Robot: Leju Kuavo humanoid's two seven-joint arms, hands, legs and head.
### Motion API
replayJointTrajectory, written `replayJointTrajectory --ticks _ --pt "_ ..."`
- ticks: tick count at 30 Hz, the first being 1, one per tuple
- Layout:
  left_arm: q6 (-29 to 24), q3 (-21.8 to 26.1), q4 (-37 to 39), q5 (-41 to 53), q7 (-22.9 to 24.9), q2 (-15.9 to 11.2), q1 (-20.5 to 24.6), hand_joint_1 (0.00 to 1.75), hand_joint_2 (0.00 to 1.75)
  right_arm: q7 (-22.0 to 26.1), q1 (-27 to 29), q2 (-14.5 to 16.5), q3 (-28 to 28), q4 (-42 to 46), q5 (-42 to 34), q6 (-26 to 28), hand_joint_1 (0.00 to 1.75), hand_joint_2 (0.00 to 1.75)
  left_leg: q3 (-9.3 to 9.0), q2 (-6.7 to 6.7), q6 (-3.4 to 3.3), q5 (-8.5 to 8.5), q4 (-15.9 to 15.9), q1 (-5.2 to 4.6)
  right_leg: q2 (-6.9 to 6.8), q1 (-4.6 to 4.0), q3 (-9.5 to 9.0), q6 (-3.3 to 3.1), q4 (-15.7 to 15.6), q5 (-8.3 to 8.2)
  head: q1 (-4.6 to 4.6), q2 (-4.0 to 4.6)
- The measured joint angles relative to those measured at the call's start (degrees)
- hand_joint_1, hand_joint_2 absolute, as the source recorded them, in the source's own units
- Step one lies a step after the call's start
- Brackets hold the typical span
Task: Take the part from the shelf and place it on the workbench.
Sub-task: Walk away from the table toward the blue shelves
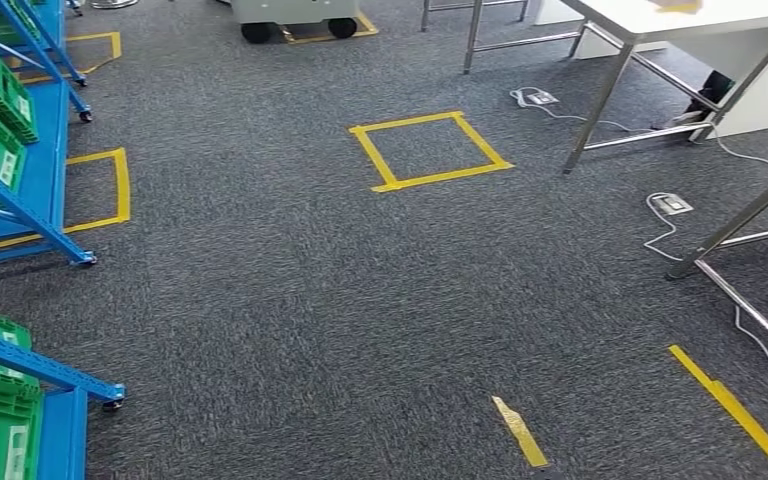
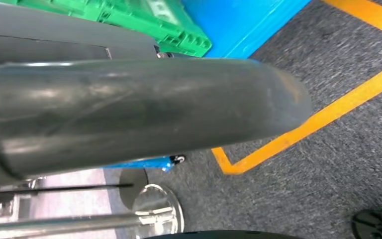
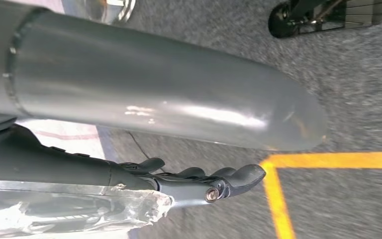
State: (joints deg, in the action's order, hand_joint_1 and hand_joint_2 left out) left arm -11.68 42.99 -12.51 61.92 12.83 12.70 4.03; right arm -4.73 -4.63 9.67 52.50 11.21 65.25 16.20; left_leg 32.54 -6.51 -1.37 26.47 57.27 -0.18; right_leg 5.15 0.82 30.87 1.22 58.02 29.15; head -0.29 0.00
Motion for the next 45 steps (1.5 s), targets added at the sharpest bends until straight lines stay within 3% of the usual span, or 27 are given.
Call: replayJointTrajectory --ticks 1,3,5,7,9,10,12,14,16,18,20,21,23,24,25,26,27,29,31,33,34,36,38,40,41,43,45 --pt "0.2 0.0 0.0 0.0 0.0 0.0 0.0 0.00 0.00 -0.1 0.0 0.0 0.0 0.0 0.1 0.1 0.00 0.00 0.32 -0.66 0.37 -0.12 0.1 0.12 0.64 0.00 -0.39 -0.02 -0.8 0.08 0.00 0.00" --pt "0.5 0.0 0.0 0.2 0.0 0.1 -0.2 0.00 0.00 -0.3 -0.1 0.0 -0.1 0.0 0.5 0.2 0.00 0.00 0.79 -1.47 1.17 -0.29 0.2 0.36 -0.52 -0.04 -0.78 -0.23 -1.2 -0.02 -0.03 0.00" --pt "0.6 0.0 0.0 0.3 0.1 0.1 -0.3 0.00 0.00 -0.5 -0.1 0.0 -0.2 0.0 0.8 0.5 0.00 0.00 1.75 1.16 1.76 1.19 2.2 0.22 -2.20 0.02 -1.17 -0.73 -1.8 -0.26 -0.20 0.00" --pt "0.7 0.0 0.0 0.4 0.2 0.1 -0.1 0.00 0.00 -0.6 0.0 0.0 -0.3 0.0 0.9 0.8 0.00 0.00 4.70 4.84 2.27 4.80 8.5 0.14 -4.18 -0.09 -1.44 -1.12 -2.0 -0.22 -0.38 0.00" --pt "0.9 0.0 0.0 0.5 0.2 0.1 0.0 0.00 0.00 -0.6 0.1 0.0 -0.3 0.0 0.9 0.8 0.00 0.00 7.84 5.84 2.67 7.36 15.2 0.35 -6.20 -0.24 -1.50 -1.28 -2.0 -0.03 -0.42 0.00" --pt "1.1 0.0 0.0 0.5 0.2 0.1 -0.1 0.00 0.00 -0.6 0.0 0.0 -0.3 0.0 0.9 0.6 0.00 0.00 8.17 5.98 2.76 7.11 16.1 0.43 -7.11 -0.27 -1.56 -1.28 -2.0 0.06 -0.42 0.00" --pt "1.3 0.0 0.0 0.5 0.1 0.0 -0.2 0.00 0.00 -0.6 0.0 0.0 -0.3 0.0 0.8 0.4 0.00 0.00 5.44 6.67 2.69 3.84 11.4 0.46 -8.68 -0.29 -1.86 -1.12 -2.0 0.29 -0.44 0.00" --pt "1.5 0.0 0.0 0.5 -0.1 0.0 -0.2 0.00 0.00 -0.6 -0.1 0.0 -0.3 0.0 0.9 0.3 0.00 0.00 1.22 9.41 2.10 0.98 3.6 0.06 -9.91 -0.47 -2.26 -0.72 -1.9 0.66 -0.46 0.00" --pt "1.6 0.0 0.0 0.5 -0.2 0.0 0.0 0.00 0.00 -0.6 -0.1 0.0 -0.3 0.0 1.0 0.5 0.00 0.00 -0.45 11.20 1.31 0.54 0.2 -0.45 -11.09 -0.76 -2.52 -0.23 -1.8 1.01 -0.38 0.00" --pt "1.7 0.0 0.0 0.5 -0.3 -0.1 0.0 0.00 0.00 -0.6 -0.3 0.0 -0.3 0.0 1.2 0.8 0.00 0.00 -0.38 10.11 0.58 0.49 -0.2 -0.53 -12.19 -0.80 -2.77 0.33 -1.9 1.32 -0.37 0.00" --pt "1.7 0.0 0.0 0.5 -0.3 -0.1 -0.1 0.00 0.00 -0.6 -0.4 0.0 -0.4 0.0 1.4 0.9 0.00 0.00 -0.51 8.78 -0.13 0.20 -0.6 -0.29 -10.54 -0.60 -2.23 0.91 -0.4 2.75 -0.17 0.01" --pt "1.7 0.0 0.0 0.5 -0.3 -0.1 0.0 0.00 0.00 -0.6 -0.4 0.0 -0.4 0.0 1.5 1.0 0.00 0.00 -0.59 8.09 -0.45 0.04 -0.7 -0.12 -8.85 -0.47 -1.05 1.14 2.3 4.33 0.00 0.01" --pt "1.8 0.0 0.0 0.5 -0.3 0.0 0.1 0.00 0.00 -0.6 -0.2 0.0 -0.4 0.0 1.5 1.0 0.00 0.00 -0.47 6.58 -0.77 -0.05 -0.7 -0.10 -6.02 -0.31 2.95 1.30 10.6 8.12 0.31 0.00" --pt "1.8 0.0 0.0 0.5 -0.3 0.0 0.2 0.00 0.00 -0.6 -0.1 0.0 -0.4 0.0 1.5 1.0 0.00 0.00 -0.45 5.73 -0.81 -0.07 -0.7 -0.12 -5.53 -0.28 4.88 1.34 14.2 9.22 0.35 0.00" --pt "1.8 0.0 0.0 0.5 -0.3 0.0 0.1 0.00 0.00 -0.6 0.0 0.0 -0.4 0.0 1.5 1.0 0.00 0.00 -0.48 4.88 -0.83 -0.07 -0.7 -0.13 -5.36 -0.26 6.02 1.33 15.9 9.11 0.35 0.00" --pt "1.8 0.0 0.0 0.5 -0.3 0.0 0.0 0.00 0.00 -0.6 0.0 0.0 -0.4 0.0 1.5 1.0 0.00 0.00 -0.56 4.04 -0.81 -0.07 -0.7 -0.12 -5.25 -0.23 6.01 1.31 15.1 7.75 0.35 0.00" --pt "1.8 0.0 0.0 0.5 -0.3 0.0 0.0 0.00 0.00 -0.6 0.0 0.0 -0.4 0.0 1.5 1.1 0.00 0.00 -0.69 3.21 -0.76 -0.05 -0.6 -0.10 -4.94 -0.16 4.87 1.25 12.0 5.43 0.34 0.00" --pt "1.8 0.0 0.0 0.5 -0.3 0.1 0.0 0.00 0.00 -0.6 0.0 0.0 -0.4 0.0 1.5 1.1 0.00 0.00 -0.81 1.70 -0.41 0.04 -0.5 -0.13 -2.58 0.18 1.45 1.12 3.6 1.24 0.40 0.00" --pt "1.8 0.0 0.0 0.5 -0.3 0.1 0.1 0.00 0.00 -0.6 -0.1 0.0 -0.5 0.0 1.5 1.1 0.00 0.00 -0.46 0.44 0.26 -0.03 -0.3 -0.16 -0.65 0.38 -0.64 0.86 -0.7 0.14 0.42 0.00" --pt "1.8 0.0 0.0 0.5 -0.3 0.1 0.0 0.00 0.00 -0.6 -0.2 0.0 -0.5 0.0 1.6 1.1 0.00 0.00 0.02 -0.72 1.00 -0.30 -0.3 -0.02 -1.24 0.28 -1.00 0.38 -1.0 0.29 0.36 0.00" --pt "1.8 0.0 0.0 0.5 -0.3 0.1 -0.2 0.00 0.00 -0.7 -0.2 0.0 -0.6 0.0 1.5 1.1 0.00 0.00 0.23 -0.41 1.32 -0.13 0.0 0.02 -1.85 0.28 -1.00 0.08 -1.1 0.16 0.35 0.00" --pt "1.9 0.0 0.0 0.5 -0.3 0.1 -0.2 0.00 0.00 -0.6 -0.2 0.0 -0.6 0.0 1.5 1.1 0.00 0.00 1.65 2.23 1.88 2.01 3.0 -0.05 -3.32 0.31 -1.12 -0.62 -1.4 0.01 0.00 0.00" --pt "1.9 0.0 0.0 0.5 -0.3 0.1 -0.1 0.00 0.00 -0.6 0.0 0.0 -0.7 0.0 1.5 1.1 0.00 0.00 5.08 5.20 2.31 5.93 10.5 -0.01 -5.13 0.10 -1.15 -1.11 -1.5 0.12 -0.31 0.00" --pt "2.0 0.0 0.0 0.5 -0.3 0.1 0.0 0.00 0.00 -0.6 0.1 0.0 -0.7 0.0 1.5 1.0 0.00 0.00 7.81 5.87 2.53 7.84 16.3 0.14 -6.95 -0.10 -1.17 -1.29 -1.4 0.28 -0.30 0.00" --pt "2.1 0.0 0.0 0.5 -0.3 0.0 -0.1 0.00 0.00 -0.6 0.1 0.0 -0.7 0.0 1.5 1.0 0.00 0.00 7.75 5.99 2.52 7.15 16.3 0.18 -7.73 -0.16 -1.23 -1.30 -1.4 0.36 -0.31 0.00" --pt "2.1 0.0 0.0 0.5 -0.4 0.0 -0.2 0.00 0.00 -0.6 -0.1 0.0 -0.7 0.0 1.5 0.9 0.00 0.00 4.48 7.12 2.12 3.36 10.3 0.07 -9.13 -0.26 -1.60 -1.21 -1.4 0.61 -0.32 0.00" --pt "2.2 0.0 0.0 0.5 -0.4 -0.1 0.0 0.00 0.00 -0.6 -0.1 0.0 -0.8 0.0 1.6 0.9 0.00 0.00 0.63 10.26 1.37 0.79 3.1 -0.55 -10.39 -0.60 -1.96 -0.87 -1.3 1.04 -0.32 0.00"
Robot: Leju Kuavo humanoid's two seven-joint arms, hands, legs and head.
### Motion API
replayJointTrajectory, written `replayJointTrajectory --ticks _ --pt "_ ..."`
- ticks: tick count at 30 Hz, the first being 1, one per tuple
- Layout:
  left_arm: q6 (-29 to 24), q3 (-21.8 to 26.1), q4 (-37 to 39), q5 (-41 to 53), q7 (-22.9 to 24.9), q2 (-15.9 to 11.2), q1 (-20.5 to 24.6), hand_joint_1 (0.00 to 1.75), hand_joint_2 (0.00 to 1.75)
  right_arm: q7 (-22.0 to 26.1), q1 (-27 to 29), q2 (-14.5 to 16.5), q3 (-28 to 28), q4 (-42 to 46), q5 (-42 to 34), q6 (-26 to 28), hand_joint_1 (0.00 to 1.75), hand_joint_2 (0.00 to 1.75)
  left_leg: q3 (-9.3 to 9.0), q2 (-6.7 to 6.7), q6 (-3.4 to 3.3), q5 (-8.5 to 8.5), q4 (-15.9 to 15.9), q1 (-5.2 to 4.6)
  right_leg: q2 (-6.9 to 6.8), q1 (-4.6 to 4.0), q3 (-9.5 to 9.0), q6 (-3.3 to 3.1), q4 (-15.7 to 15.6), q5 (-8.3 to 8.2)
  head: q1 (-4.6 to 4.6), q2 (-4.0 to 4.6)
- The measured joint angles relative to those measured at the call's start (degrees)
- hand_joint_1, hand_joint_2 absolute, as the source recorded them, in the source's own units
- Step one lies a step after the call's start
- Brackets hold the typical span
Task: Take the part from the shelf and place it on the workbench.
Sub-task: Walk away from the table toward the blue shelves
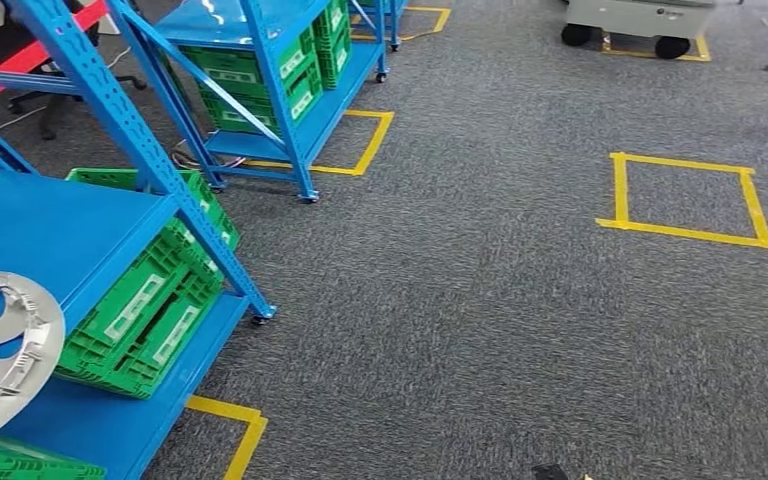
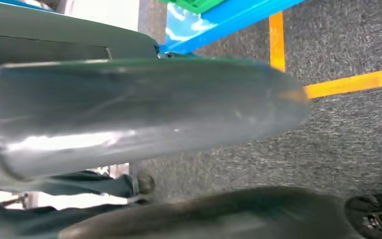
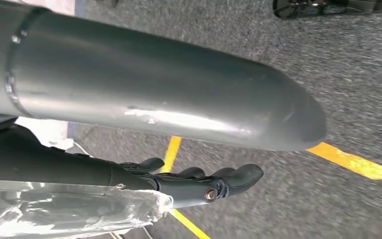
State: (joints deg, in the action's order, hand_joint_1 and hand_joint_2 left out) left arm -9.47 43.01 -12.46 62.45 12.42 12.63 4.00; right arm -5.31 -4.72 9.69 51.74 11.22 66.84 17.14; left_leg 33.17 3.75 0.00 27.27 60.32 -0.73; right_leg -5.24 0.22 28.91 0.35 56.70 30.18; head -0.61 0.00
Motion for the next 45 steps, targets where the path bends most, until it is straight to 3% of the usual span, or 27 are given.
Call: replayJointTrajectory --ticks 2,4,6,8,10,11,13,15,17,19,21,23,25,26,27,28,30,32,34,35,37,39,40,41,42,43,45 --pt "0.2 0.0 0.0 0.1 0.0 0.0 0.2 0.00 0.00 0.0 -0.1 0.0 0.0 0.0 0.1 0.0 0.00 0.00 -1.08 1.50 -0.63 -0.09 -2.7 -0.53 -1.34 -0.33 -0.12 0.42 0.1 0.33 0.10 0.00" --pt "0.3 0.0 0.0 0.3 -0.1 0.0 0.1 0.00 0.00 0.1 -0.2 0.0 0.0 0.0 0.3 0.1 0.00 0.00 -1.02 0.06 -1.18 -0.23 -3.1 -0.40 -2.30 -0.29 -0.33 0.96 0.2 0.73 0.15 0.00" --pt "0.6 0.0 0.0 0.3 -0.2 0.0 0.0 0.00 0.00 0.3 -0.3 0.0 -0.1 0.0 0.5 0.3 0.00 0.00 -1.19 -1.44 -1.79 -0.53 -3.5 0.00 0.17 -0.07 0.55 1.59 2.6 2.57 0.40 0.01" --pt "0.8 0.1 0.0 0.3 -0.3 0.1 0.2 0.00 0.00 0.5 -0.1 0.0 -0.1 0.1 0.5 0.3 0.00 0.00 -1.13 -2.98 -2.20 -0.68 -3.6 0.25 3.79 0.20 3.92 1.98 9.7 6.12 0.81 0.01" --pt "1.0 0.1 0.0 0.3 -0.5 0.2 0.2 0.00 0.00 0.5 0.1 0.0 -0.1 0.0 0.6 0.3 0.00 0.00 -1.05 -4.68 -2.31 -0.71 -3.6 0.27 4.88 0.32 7.55 2.15 16.4 8.28 0.94 0.00" --pt "1.0 0.1 0.0 0.3 -0.5 0.2 0.2 0.00 0.00 0.5 0.1 0.0 -0.1 0.0 0.6 0.3 0.00 0.00 -1.08 -5.54 -2.30 -0.72 -3.6 0.29 5.01 0.35 8.18 2.17 17.0 7.67 0.96 0.00" --pt "1.1 0.1 0.0 0.3 -0.6 0.2 0.0 0.00 0.00 0.5 0.1 0.0 -0.1 0.1 0.6 0.4 0.00 0.00 -1.30 -7.24 -2.12 -0.70 -3.5 0.38 5.74 0.51 6.24 2.16 11.6 3.42 0.96 0.00" --pt "1.2 0.1 0.0 0.4 -0.6 0.2 0.1 0.00 0.00 0.5 0.1 0.0 -0.1 0.1 0.6 0.4 0.00 0.00 -1.34 -8.73 -1.61 -0.61 -3.3 0.35 8.32 0.89 2.92 2.12 4.0 0.05 0.99 0.00" --pt "1.2 0.1 0.0 0.4 -0.6 0.2 0.2 0.00 0.00 0.5 0.0 0.0 -0.1 0.1 0.6 0.4 0.00 0.00 -0.86 -9.94 -0.85 -0.79 -3.1 0.36 9.89 1.03 1.45 1.79 1.0 -0.37 1.02 0.00" --pt "1.2 0.1 0.0 0.5 -0.6 0.1 0.0 0.00 0.00 0.5 0.0 0.0 -0.1 0.1 0.7 0.3 0.00 0.00 -0.39 -10.81 -0.17 -0.97 -3.1 0.57 8.90 0.97 1.22 1.13 0.7 -0.46 1.02 0.00" --pt "1.3 0.1 0.0 0.5 -0.6 0.1 -0.1 0.00 0.00 0.5 0.0 0.0 -0.1 0.1 0.7 0.3 0.00 0.00 0.53 -8.80 0.43 0.38 -1.2 0.51 7.58 0.98 1.06 0.46 0.5 -0.63 0.75 0.00" --pt "1.5 0.1 0.0 0.5 -0.6 0.2 0.0 0.00 0.00 0.5 0.1 0.0 -0.1 0.1 0.7 0.2 0.00 0.00 3.49 -5.47 0.93 3.84 5.1 0.44 5.90 0.80 0.93 -0.04 0.3 -0.55 0.40 0.00" --pt "1.6 0.1 0.0 0.5 -0.5 0.2 0.2 0.00 0.00 0.5 0.2 0.0 -0.1 0.1 0.7 0.2 0.00 0.00 6.96 -4.36 1.14 6.55 12.3 0.58 4.04 0.51 0.87 -0.36 0.3 -0.34 0.32 0.00" --pt "1.7 0.1 0.0 0.6 -0.5 0.2 0.1 0.00 0.00 0.5 0.3 0.0 -0.1 0.1 0.7 0.2 0.00 0.00 7.59 -4.23 1.09 6.45 13.6 0.61 3.19 0.38 0.79 -0.45 0.3 -0.23 0.31 0.00" --pt "1.8 0.1 0.0 0.6 -0.4 0.1 0.0 0.00 0.00 0.5 0.2 0.0 -0.1 0.1 0.7 0.2 0.00 0.00 7.08 -4.11 0.93 5.25 12.7 0.60 2.46 0.24 0.64 -0.50 0.3 -0.11 0.30 0.00" --pt "1.8 0.1 0.0 0.6 -0.4 0.1 0.0 0.00 0.00 0.5 0.1 0.0 -0.1 0.1 0.7 0.2 0.00 0.00 5.49 -3.72 0.59 3.26 9.7 0.49 1.76 0.10 0.40 -0.52 0.3 0.04 0.30 0.00" --pt "1.8 0.1 0.0 0.7 -0.3 0.1 0.0 0.00 0.00 0.5 0.1 0.0 -0.1 0.1 0.8 0.2 0.00 0.00 1.43 -0.75 -0.61 0.05 1.9 -0.24 0.48 -0.28 -0.09 -0.40 0.4 0.46 0.33 0.00" --pt "1.9 0.1 0.0 0.8 -0.2 0.0 0.3 0.00 0.00 0.5 0.0 0.0 -0.1 0.1 0.8 0.1 0.00 0.00 -0.50 1.55 -1.52 -0.48 -2.2 -0.97 -0.87 -0.62 -0.22 -0.08 0.5 0.86 0.31 0.00" --pt "1.9 0.1 0.0 0.9 -0.1 0.0 0.3 0.00 0.00 0.5 -0.1 0.0 -0.1 0.1 0.9 0.1 0.00 0.00 -0.56 0.50 -1.81 -0.35 -2.9 -0.94 -2.35 -0.77 -0.37 0.38 0.4 1.20 0.23 0.00" --pt "1.9 0.1 0.0 1.0 -0.1 0.0 0.2 0.00 0.00 0.5 -0.2 0.0 -0.1 0.1 1.0 0.1 0.00 0.00 -0.72 -0.28 -1.96 -0.52 -3.2 -0.74 -2.09 -0.74 -0.41 0.67 0.6 1.56 0.34 0.01" --pt "2.0 0.1 0.0 1.2 0.0 0.1 0.1 0.00 0.00 0.5 -0.2 0.0 -0.1 0.1 1.0 0.1 0.00 0.00 -1.11 -1.83 -2.31 -0.92 -3.9 -0.20 0.94 -0.54 0.95 1.30 4.0 3.71 0.57 0.01" --pt "2.1 0.1 0.0 1.3 0.0 0.2 0.3 0.00 0.00 0.5 -0.1 0.0 -0.1 0.1 1.0 0.1 0.00 0.00 -1.09 -3.42 -2.50 -1.04 -3.9 0.02 4.32 -0.15 4.75 1.77 11.6 7.10 0.85 0.01" --pt "2.2 0.1 0.0 1.3 0.0 0.2 0.3 0.00 0.00 0.4 0.0 0.0 -0.1 0.1 1.0 0.1 0.00 0.00 -1.08 -4.28 -2.52 -1.06 -3.9 0.07 4.85 0.00 6.74 1.99 15.1 8.17 0.91 0.00" --pt "2.2 0.1 0.0 1.3 0.0 0.3 0.3 0.00 0.00 0.4 0.1 0.0 -0.1 0.1 1.0 0.1 0.00 0.00 -1.13 -5.14 -2.51 -1.05 -3.9 0.11 5.03 0.14 8.08 2.17 17.1 8.18 0.92 0.00" --pt "2.2 0.1 0.0 1.3 0.0 0.3 0.2 0.00 0.00 0.4 0.2 0.0 -0.1 0.1 1.0 0.1 0.00 0.00 -1.22 -5.99 -2.44 -1.01 -3.8 0.18 5.11 0.29 8.39 2.33 16.7 6.95 0.92 0.00" --pt "2.2 0.1 0.0 1.3 0.0 0.3 0.1 0.00 0.00 0.3 0.2 -0.1 -0.1 0.1 1.1 0.1 0.00 0.00 -1.35 -6.81 -2.29 -0.94 -3.7 0.29 5.34 0.48 7.59 2.48 14.1 4.72 0.91 0.00" --pt "2.3 0.1 0.0 1.4 0.0 0.3 0.1 0.00 0.00 0.3 0.2 -0.1 -0.1 0.1 1.1 0.1 0.00 0.00 -1.40 -8.32 -1.68 -0.66 -3.4 0.43 7.58 1.07 4.43 2.87 6.2 0.46 0.99 0.00"
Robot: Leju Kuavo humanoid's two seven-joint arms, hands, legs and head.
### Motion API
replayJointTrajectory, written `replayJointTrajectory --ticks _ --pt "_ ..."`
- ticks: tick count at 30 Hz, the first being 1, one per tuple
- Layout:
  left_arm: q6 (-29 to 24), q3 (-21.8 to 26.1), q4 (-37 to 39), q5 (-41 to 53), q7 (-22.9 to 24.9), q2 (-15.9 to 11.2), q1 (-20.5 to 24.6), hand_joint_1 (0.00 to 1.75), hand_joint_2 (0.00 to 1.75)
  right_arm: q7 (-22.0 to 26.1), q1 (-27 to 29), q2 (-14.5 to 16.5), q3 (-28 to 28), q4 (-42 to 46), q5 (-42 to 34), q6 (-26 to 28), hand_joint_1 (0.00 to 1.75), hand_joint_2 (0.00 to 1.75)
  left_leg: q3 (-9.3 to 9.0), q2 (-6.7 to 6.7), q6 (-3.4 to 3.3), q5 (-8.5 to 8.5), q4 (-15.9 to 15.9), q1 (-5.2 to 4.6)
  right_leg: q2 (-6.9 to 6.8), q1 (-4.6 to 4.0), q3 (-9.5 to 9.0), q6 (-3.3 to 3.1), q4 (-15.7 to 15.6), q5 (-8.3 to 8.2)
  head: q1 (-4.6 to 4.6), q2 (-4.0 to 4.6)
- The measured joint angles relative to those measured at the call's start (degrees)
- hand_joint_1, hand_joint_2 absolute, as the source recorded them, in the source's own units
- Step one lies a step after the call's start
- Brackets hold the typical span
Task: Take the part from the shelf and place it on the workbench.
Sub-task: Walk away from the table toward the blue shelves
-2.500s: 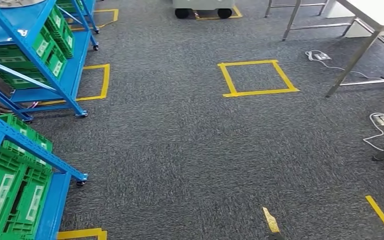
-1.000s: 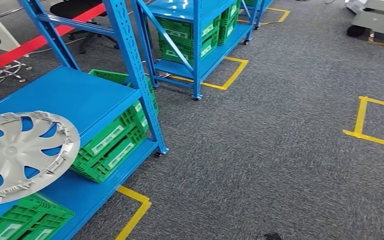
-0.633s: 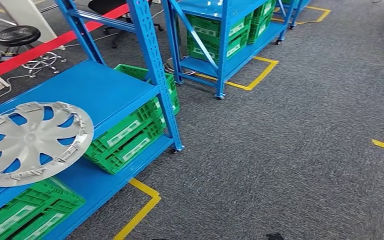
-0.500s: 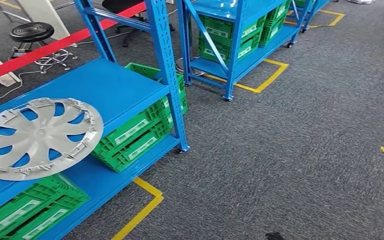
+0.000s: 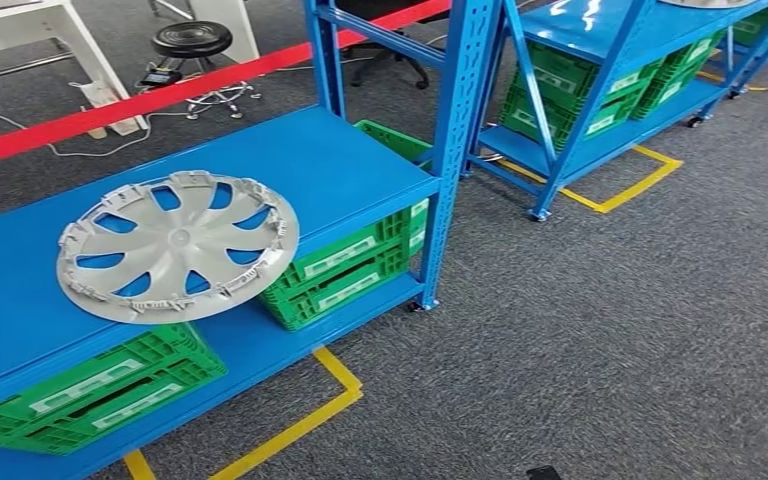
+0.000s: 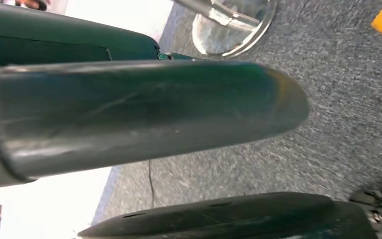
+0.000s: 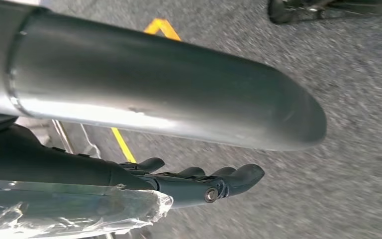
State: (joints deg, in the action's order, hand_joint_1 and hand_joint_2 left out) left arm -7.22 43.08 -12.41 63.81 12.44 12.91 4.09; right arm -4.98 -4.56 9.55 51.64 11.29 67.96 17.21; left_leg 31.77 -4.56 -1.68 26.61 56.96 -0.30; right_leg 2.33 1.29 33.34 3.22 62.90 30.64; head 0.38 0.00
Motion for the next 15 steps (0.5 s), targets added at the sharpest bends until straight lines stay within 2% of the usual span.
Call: replayJointTrajectory --ticks 1,2,3,5,6,7,9,10,11,12,13,14,15 --pt "0.0 0.0 0.0 0.0 0.0 0.0 0.1 0.00 0.00 0.0 0.0 0.0 0.0 0.0 0.0 0.0 0.00 0.00 0.19 -0.71 0.38 0.07 0.3 0.01 1.20 0.25 -1.33 -0.06 -2.9 -1.00 0.04 0.00" --pt "0.0 0.0 0.0 0.1 0.0 0.0 0.1 0.00 0.00 0.0 0.0 0.0 0.0 0.0 0.1 0.0 0.00 0.00 0.48 -1.30 0.76 0.04 0.4 0.01 2.10 0.38 -2.06 -0.24 -4.4 -1.23 0.09 0.00" --pt "0.0 0.0 0.0 0.1 0.0 0.0 0.1 0.00 0.00 0.0 0.0 0.0 0.0 0.0 0.1 -0.1 0.00 0.00 0.76 -1.88 1.12 -0.10 0.5 0.04 2.27 0.32 -2.29 -0.62 -4.7 -1.00 0.10 0.00" --pt "0.0 0.0 0.0 0.1 0.0 0.0 -0.2 0.00 0.00 0.0 -0.1 0.0 0.0 0.0 0.1 -0.1 0.00 0.00 1.11 -2.50 1.67 -0.20 0.6 0.24 1.13 0.21 -2.35 -1.47 -4.7 -1.17 0.13 0.00" --pt "0.0 0.0 0.0 0.1 0.0 0.0 -0.3 0.00 0.00 0.0 -0.1 0.0 0.0 0.0 0.1 -0.1 0.00 0.00 1.46 -1.71 1.95 0.34 1.3 0.24 0.51 0.20 -2.40 -1.88 -4.8 -1.23 -0.06 0.00" --pt "0.0 0.0 0.0 0.1 0.0 0.0 -0.3 0.00 0.00 0.0 -0.1 0.0 0.0 0.0 0.1 -0.1 0.00 0.00 2.27 -0.37 2.23 1.48 3.0 0.22 -0.20 0.22 -2.45 -2.25 -4.8 -1.24 -0.30 0.00" --pt "0.1 0.0 0.0 0.1 0.0 0.0 -0.1 0.00 0.00 0.0 0.0 0.0 0.0 0.0 0.1 0.0 0.00 0.00 5.49 2.85 2.70 5.12 9.9 0.20 -1.87 0.06 -2.49 -2.79 -4.9 -1.10 -0.84 0.00" --pt "0.1 0.0 0.0 0.1 0.0 0.0 0.0 0.00 0.00 0.1 0.1 0.0 0.0 0.0 0.1 0.0 0.00 0.00 7.37 3.62 2.83 6.76 13.8 0.26 -2.80 -0.07 -2.49 -2.92 -4.9 -1.01 -0.91 0.00" --pt "0.1 0.0 0.0 0.1 -0.1 0.0 0.0 0.00 0.00 0.1 0.2 0.0 0.0 0.0 0.1 0.0 0.00 0.00 8.69 3.99 2.87 7.57 16.6 0.31 -3.71 -0.19 -2.52 -3.02 -4.9 -0.93 -0.89 0.00" --pt "0.2 0.0 0.0 0.1 -0.1 0.0 0.0 0.00 0.00 0.1 0.3 0.0 0.0 0.0 0.1 0.1 0.00 0.00 9.03 4.16 2.79 7.26 17.5 0.32 -4.54 -0.30 -2.57 -3.08 -4.9 -0.85 -0.90 0.00" --pt "0.2 0.0 0.0 0.1 -0.1 0.0 -0.1 0.00 0.00 0.2 0.2 0.0 0.0 0.0 0.2 0.2 0.00 0.00 8.14 4.34 2.55 5.83 15.9 0.28 -5.28 -0.43 -2.69 -3.11 -4.9 -0.77 -0.91 0.00" --pt "0.2 0.0 0.0 0.1 -0.1 0.0 -0.2 0.00 0.00 0.2 0.2 0.0 0.0 0.0 0.2 0.2 0.00 0.00 6.29 4.85 2.13 3.77 12.5 0.15 -5.95 -0.57 -2.87 -3.11 -4.9 -0.67 -0.91 0.00" --pt "0.1 0.0 0.0 0.1 -0.1 0.0 -0.2 0.00 0.00 0.2 0.1 0.1 0.0 0.0 0.2 0.2 0.00 0.00 4.11 6.14 1.55 1.99 8.4 -0.18 -6.58 -0.70 -3.07 -3.08 -4.9 -0.55 -0.91 0.00"
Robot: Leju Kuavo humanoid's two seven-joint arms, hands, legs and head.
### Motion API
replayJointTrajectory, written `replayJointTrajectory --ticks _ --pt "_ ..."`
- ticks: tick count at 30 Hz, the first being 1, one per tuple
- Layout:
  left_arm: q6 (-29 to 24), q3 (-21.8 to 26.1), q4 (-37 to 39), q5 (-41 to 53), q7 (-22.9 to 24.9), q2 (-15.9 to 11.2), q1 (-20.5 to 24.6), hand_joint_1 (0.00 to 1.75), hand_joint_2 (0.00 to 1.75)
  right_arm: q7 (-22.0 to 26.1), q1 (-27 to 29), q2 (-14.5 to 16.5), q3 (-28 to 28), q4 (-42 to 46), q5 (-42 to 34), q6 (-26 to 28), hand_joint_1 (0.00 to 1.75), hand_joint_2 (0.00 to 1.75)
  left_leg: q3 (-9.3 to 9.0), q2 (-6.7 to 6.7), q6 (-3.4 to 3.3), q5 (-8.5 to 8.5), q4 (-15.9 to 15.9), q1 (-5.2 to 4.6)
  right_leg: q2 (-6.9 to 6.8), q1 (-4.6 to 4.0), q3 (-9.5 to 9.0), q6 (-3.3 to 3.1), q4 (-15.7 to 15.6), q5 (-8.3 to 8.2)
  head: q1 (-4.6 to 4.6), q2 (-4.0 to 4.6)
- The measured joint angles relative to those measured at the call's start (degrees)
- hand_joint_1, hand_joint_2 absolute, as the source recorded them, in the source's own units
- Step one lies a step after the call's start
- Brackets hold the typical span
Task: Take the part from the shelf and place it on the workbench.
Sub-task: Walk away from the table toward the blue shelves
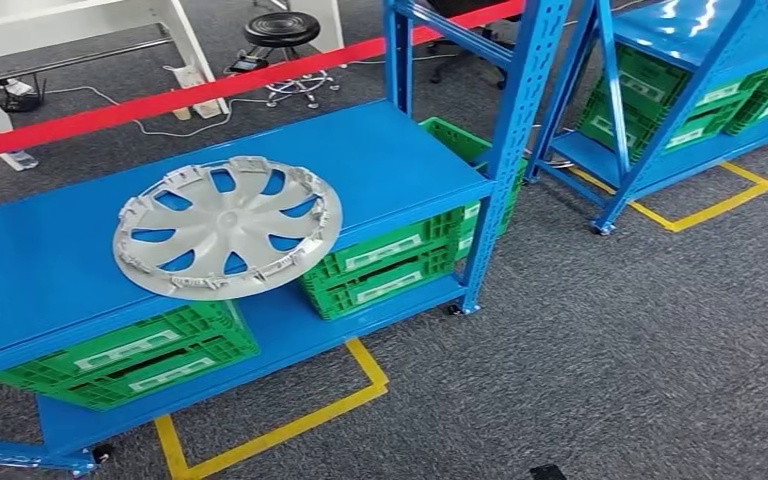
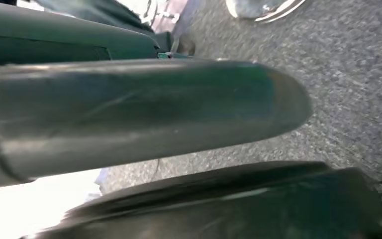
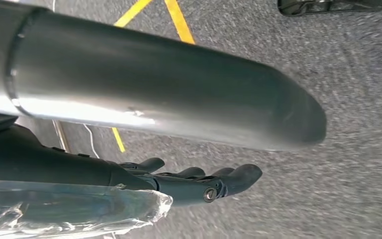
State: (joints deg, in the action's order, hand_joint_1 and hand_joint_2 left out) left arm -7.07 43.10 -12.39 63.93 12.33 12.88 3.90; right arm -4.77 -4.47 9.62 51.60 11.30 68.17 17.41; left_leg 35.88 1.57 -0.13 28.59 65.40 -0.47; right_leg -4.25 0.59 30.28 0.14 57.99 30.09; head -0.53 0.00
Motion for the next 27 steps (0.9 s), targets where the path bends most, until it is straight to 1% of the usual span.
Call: replayJointTrajectory --ticks 1,2,3,4,5,6,7,8,9,10,11,12,13,14,15,16,17,18,19,20,21,22,23,24,25,26,27 --pt "0.0 0.0 0.0 0.0 0.0 0.0 0.1 0.00 0.00 0.0 0.0 0.0 0.0 0.0 0.0 0.0 0.00 0.00 -1.92 1.29 -0.53 -1.06 -3.7 -0.36 -0.62 -0.19 -0.13 0.14 0.0 0.16 -0.04 0.00" --pt "-0.1 0.0 0.0 0.0 0.0 0.0 0.3 0.00 0.00 0.1 0.0 0.1 0.0 0.0 0.1 0.1 0.00 0.00 -3.08 2.31 -0.90 -1.44 -6.0 -0.69 -1.29 -0.36 -0.20 0.31 0.0 0.30 -0.02 0.00" --pt "-0.1 0.0 0.0 0.0 0.0 0.0 0.4 0.00 0.00 0.1 -0.1 0.1 0.0 0.0 0.2 0.1 0.00 0.00 -3.51 2.82 -1.10 -1.28 -7.1 -0.95 -1.95 -0.47 -0.23 0.52 0.0 0.41 -0.02 0.00" --pt "-0.1 0.0 0.0 0.0 0.0 0.0 0.4 0.00 0.00 0.2 -0.2 0.1 0.0 0.0 0.3 0.2 0.00 0.00 -3.52 2.34 -1.16 -1.14 -7.5 -1.02 -2.65 -0.57 -0.32 0.77 0.0 0.49 -0.04 0.00" --pt "-0.1 0.0 0.0 0.0 0.0 0.0 0.2 0.00 0.00 0.2 -0.3 0.1 0.0 0.0 0.5 0.2 0.00 0.00 -3.56 1.68 -1.24 -1.31 -7.8 -0.84 -2.99 -0.54 -0.43 1.05 -0.1 0.63 -0.01 0.00" --pt "-0.1 0.0 0.0 0.0 0.0 0.0 0.1 0.00 0.00 0.3 -0.4 0.1 -0.1 0.0 0.5 0.2 0.00 0.00 -3.74 1.04 -1.36 -1.50 -8.2 -0.64 -2.27 -0.48 -0.43 1.37 0.2 1.00 0.04 0.00" --pt "-0.1 0.0 0.0 0.0 0.0 0.0 0.0 0.00 0.00 0.3 -0.4 0.1 -0.1 0.0 0.6 0.2 0.00 0.00 -3.93 0.38 -1.54 -1.74 -8.5 -0.39 -0.87 -0.42 0.03 1.66 1.5 1.91 0.10 0.00" --pt "-0.1 0.0 0.0 0.0 0.0 0.0 0.0 0.00 0.00 0.4 -0.4 0.1 -0.2 0.0 0.6 0.2 0.00 0.00 -4.13 -0.27 -1.71 -1.97 -8.8 -0.14 0.93 -0.33 1.16 1.93 4.0 3.35 0.22 0.00" --pt "-0.1 0.0 0.0 0.0 0.0 0.1 0.0 0.00 0.00 0.4 -0.3 0.1 -0.2 0.0 0.7 0.2 0.00 0.00 -4.13 -0.96 -1.84 -2.05 -8.9 -0.10 2.62 -0.24 2.85 2.11 7.5 5.04 0.35 0.00" --pt "-0.2 0.0 0.0 -0.1 -0.2 0.2 0.2 0.00 0.00 0.4 -0.1 0.1 -0.2 0.0 0.7 0.2 0.00 0.00 -4.09 -1.74 -1.94 -2.11 -8.9 -0.06 3.47 -0.17 4.87 2.25 11.4 6.61 0.42 0.00" --pt "-0.2 0.1 0.0 -0.4 -0.5 0.2 0.2 0.00 0.00 0.4 0.0 0.1 -0.2 0.0 0.6 0.2 0.00 0.00 -4.10 -2.57 -1.97 -2.12 -8.8 -0.06 3.81 -0.09 6.61 2.38 14.5 7.37 0.46 0.00" --pt "-0.4 0.2 0.0 -0.8 -1.0 0.3 0.2 0.00 0.00 0.4 0.1 0.1 -0.2 0.0 0.6 0.2 0.00 0.00 -4.14 -3.41 -1.95 -2.12 -8.8 -0.05 3.95 0.00 7.64 2.49 15.8 7.02 0.46 0.00" --pt "-0.6 0.4 0.0 -1.5 -1.8 0.3 0.1 0.00 0.00 0.4 0.2 0.1 -0.2 0.0 0.6 0.2 0.00 0.00 -4.23 -4.27 -1.89 -2.08 -8.8 -0.01 4.06 0.09 7.68 2.58 14.8 5.55 0.46 0.00" --pt "-0.8 0.7 0.0 -2.1 -2.6 0.3 0.1 0.00 0.00 0.4 0.2 0.1 -0.1 0.0 0.6 0.2 0.00 0.00 -4.35 -5.12 -1.77 -2.02 -8.7 0.06 4.43 0.24 6.72 2.65 11.9 3.25 0.46 0.00" --pt "-1.0 1.1 0.0 -2.8 -3.5 0.4 0.1 0.00 0.00 0.5 0.2 0.1 -0.1 0.0 0.5 0.3 0.00 0.00 -4.42 -5.90 -1.58 -1.93 -8.6 0.14 5.58 0.51 5.25 2.74 8.0 0.97 0.49 0.00" --pt "-1.2 1.5 0.0 -3.4 -4.2 0.4 0.2 0.00 0.00 0.6 0.2 0.1 -0.1 0.0 0.4 0.3 0.00 0.00 -4.36 -6.66 -1.29 -1.77 -8.4 0.11 7.16 0.81 3.71 2.76 4.3 -0.55 0.53 0.00" --pt "-1.3 1.9 0.0 -4.0 -4.9 0.5 0.2 0.00 0.00 0.7 0.2 0.1 -0.1 0.0 0.3 0.3 0.00 0.00 -4.19 -7.32 -0.94 -1.71 -8.3 0.10 8.49 1.03 2.53 2.62 1.8 -1.33 0.51 0.00" --pt "-1.5 2.3 0.0 -4.4 -5.5 0.5 0.3 0.00 0.00 0.7 0.2 0.1 -0.1 0.0 0.2 0.4 0.00 0.00 -3.95 -7.96 -0.54 -1.73 -8.1 0.12 9.42 1.11 1.94 2.35 0.6 -1.39 0.53 0.00" --pt "-1.7 2.7 0.0 -4.8 -6.0 0.5 0.3 0.00 0.00 0.8 0.2 0.1 -0.1 0.0 0.1 0.4 0.00 0.00 -3.67 -8.63 -0.13 -1.81 -8.0 0.17 9.37 1.02 1.67 1.95 0.4 -1.22 0.50 0.00" --pt "-1.9 3.1 0.0 -5.1 -6.5 0.5 0.2 0.00 0.00 0.8 0.2 0.1 -0.1 0.0 0.0 0.4 0.00 0.00 -3.49 -9.10 0.22 -1.88 -8.0 0.33 8.66 0.97 1.59 1.52 0.5 -1.30 0.49 0.00" --pt "-2.0 3.5 0.0 -5.3 -6.9 0.5 0.2 0.00 0.00 0.8 0.1 0.1 -0.1 0.0 -0.1 0.5 0.00 0.00 -3.29 -8.58 0.54 -1.69 -7.7 0.36 7.97 0.95 1.52 1.11 0.4 -1.34 0.48 0.00" --pt "-2.1 3.8 0.0 -5.3 -7.1 0.5 0.2 0.00 0.00 0.9 0.1 0.1 -0.1 0.0 -0.2 0.5 0.00 0.00 -2.78 -7.32 0.84 -0.98 -6.7 0.34 7.20 0.98 1.42 0.72 0.3 -1.36 0.24 0.00" --pt "-2.1 4.0 0.0 -5.4 -7.2 0.5 0.2 0.00 0.00 0.9 0.1 0.1 -0.1 0.0 -0.2 0.5 0.00 0.00 -1.68 -5.59 1.13 0.42 -4.4 0.31 6.32 1.01 1.32 0.36 0.2 -1.33 0.04 0.00" --pt "-2.1 4.2 0.0 -5.4 -7.2 0.6 0.3 0.00 0.00 1.0 0.2 0.1 0.0 0.0 -0.2 0.6 0.00 0.00 0.00 -3.75 1.40 2.22 -1.1 0.31 5.41 0.90 1.25 0.09 0.2 -1.23 -0.20 0.00" --pt "-2.2 4.4 0.0 -5.5 -7.2 0.6 0.5 0.00 0.00 1.0 0.3 0.1 0.0 0.0 -0.2 0.6 0.00 0.00 2.03 -2.75 1.62 4.05 2.9 0.42 4.41 0.79 1.23 -0.10 0.2 -1.11 -0.38 0.00" --pt "-2.2 4.5 0.0 -5.6 -7.3 0.6 0.5 0.00 0.00 1.0 0.4 0.1 0.0 0.0 -0.2 0.6 0.00 0.00 3.81 -2.28 1.78 5.31 6.4 0.55 3.42 0.68 1.20 -0.20 0.2 -1.00 -0.37 0.00" --pt "-2.2 4.6 0.0 -5.6 -7.4 0.6 0.4 0.00 0.00 1.0 0.5 0.1 0.0 0.0 -0.3 0.6 0.00 0.00 4.76 -2.10 1.83 5.50 8.2 0.63 2.54 0.59 1.16 -0.23 0.2 -0.89 -0.38 0.00"
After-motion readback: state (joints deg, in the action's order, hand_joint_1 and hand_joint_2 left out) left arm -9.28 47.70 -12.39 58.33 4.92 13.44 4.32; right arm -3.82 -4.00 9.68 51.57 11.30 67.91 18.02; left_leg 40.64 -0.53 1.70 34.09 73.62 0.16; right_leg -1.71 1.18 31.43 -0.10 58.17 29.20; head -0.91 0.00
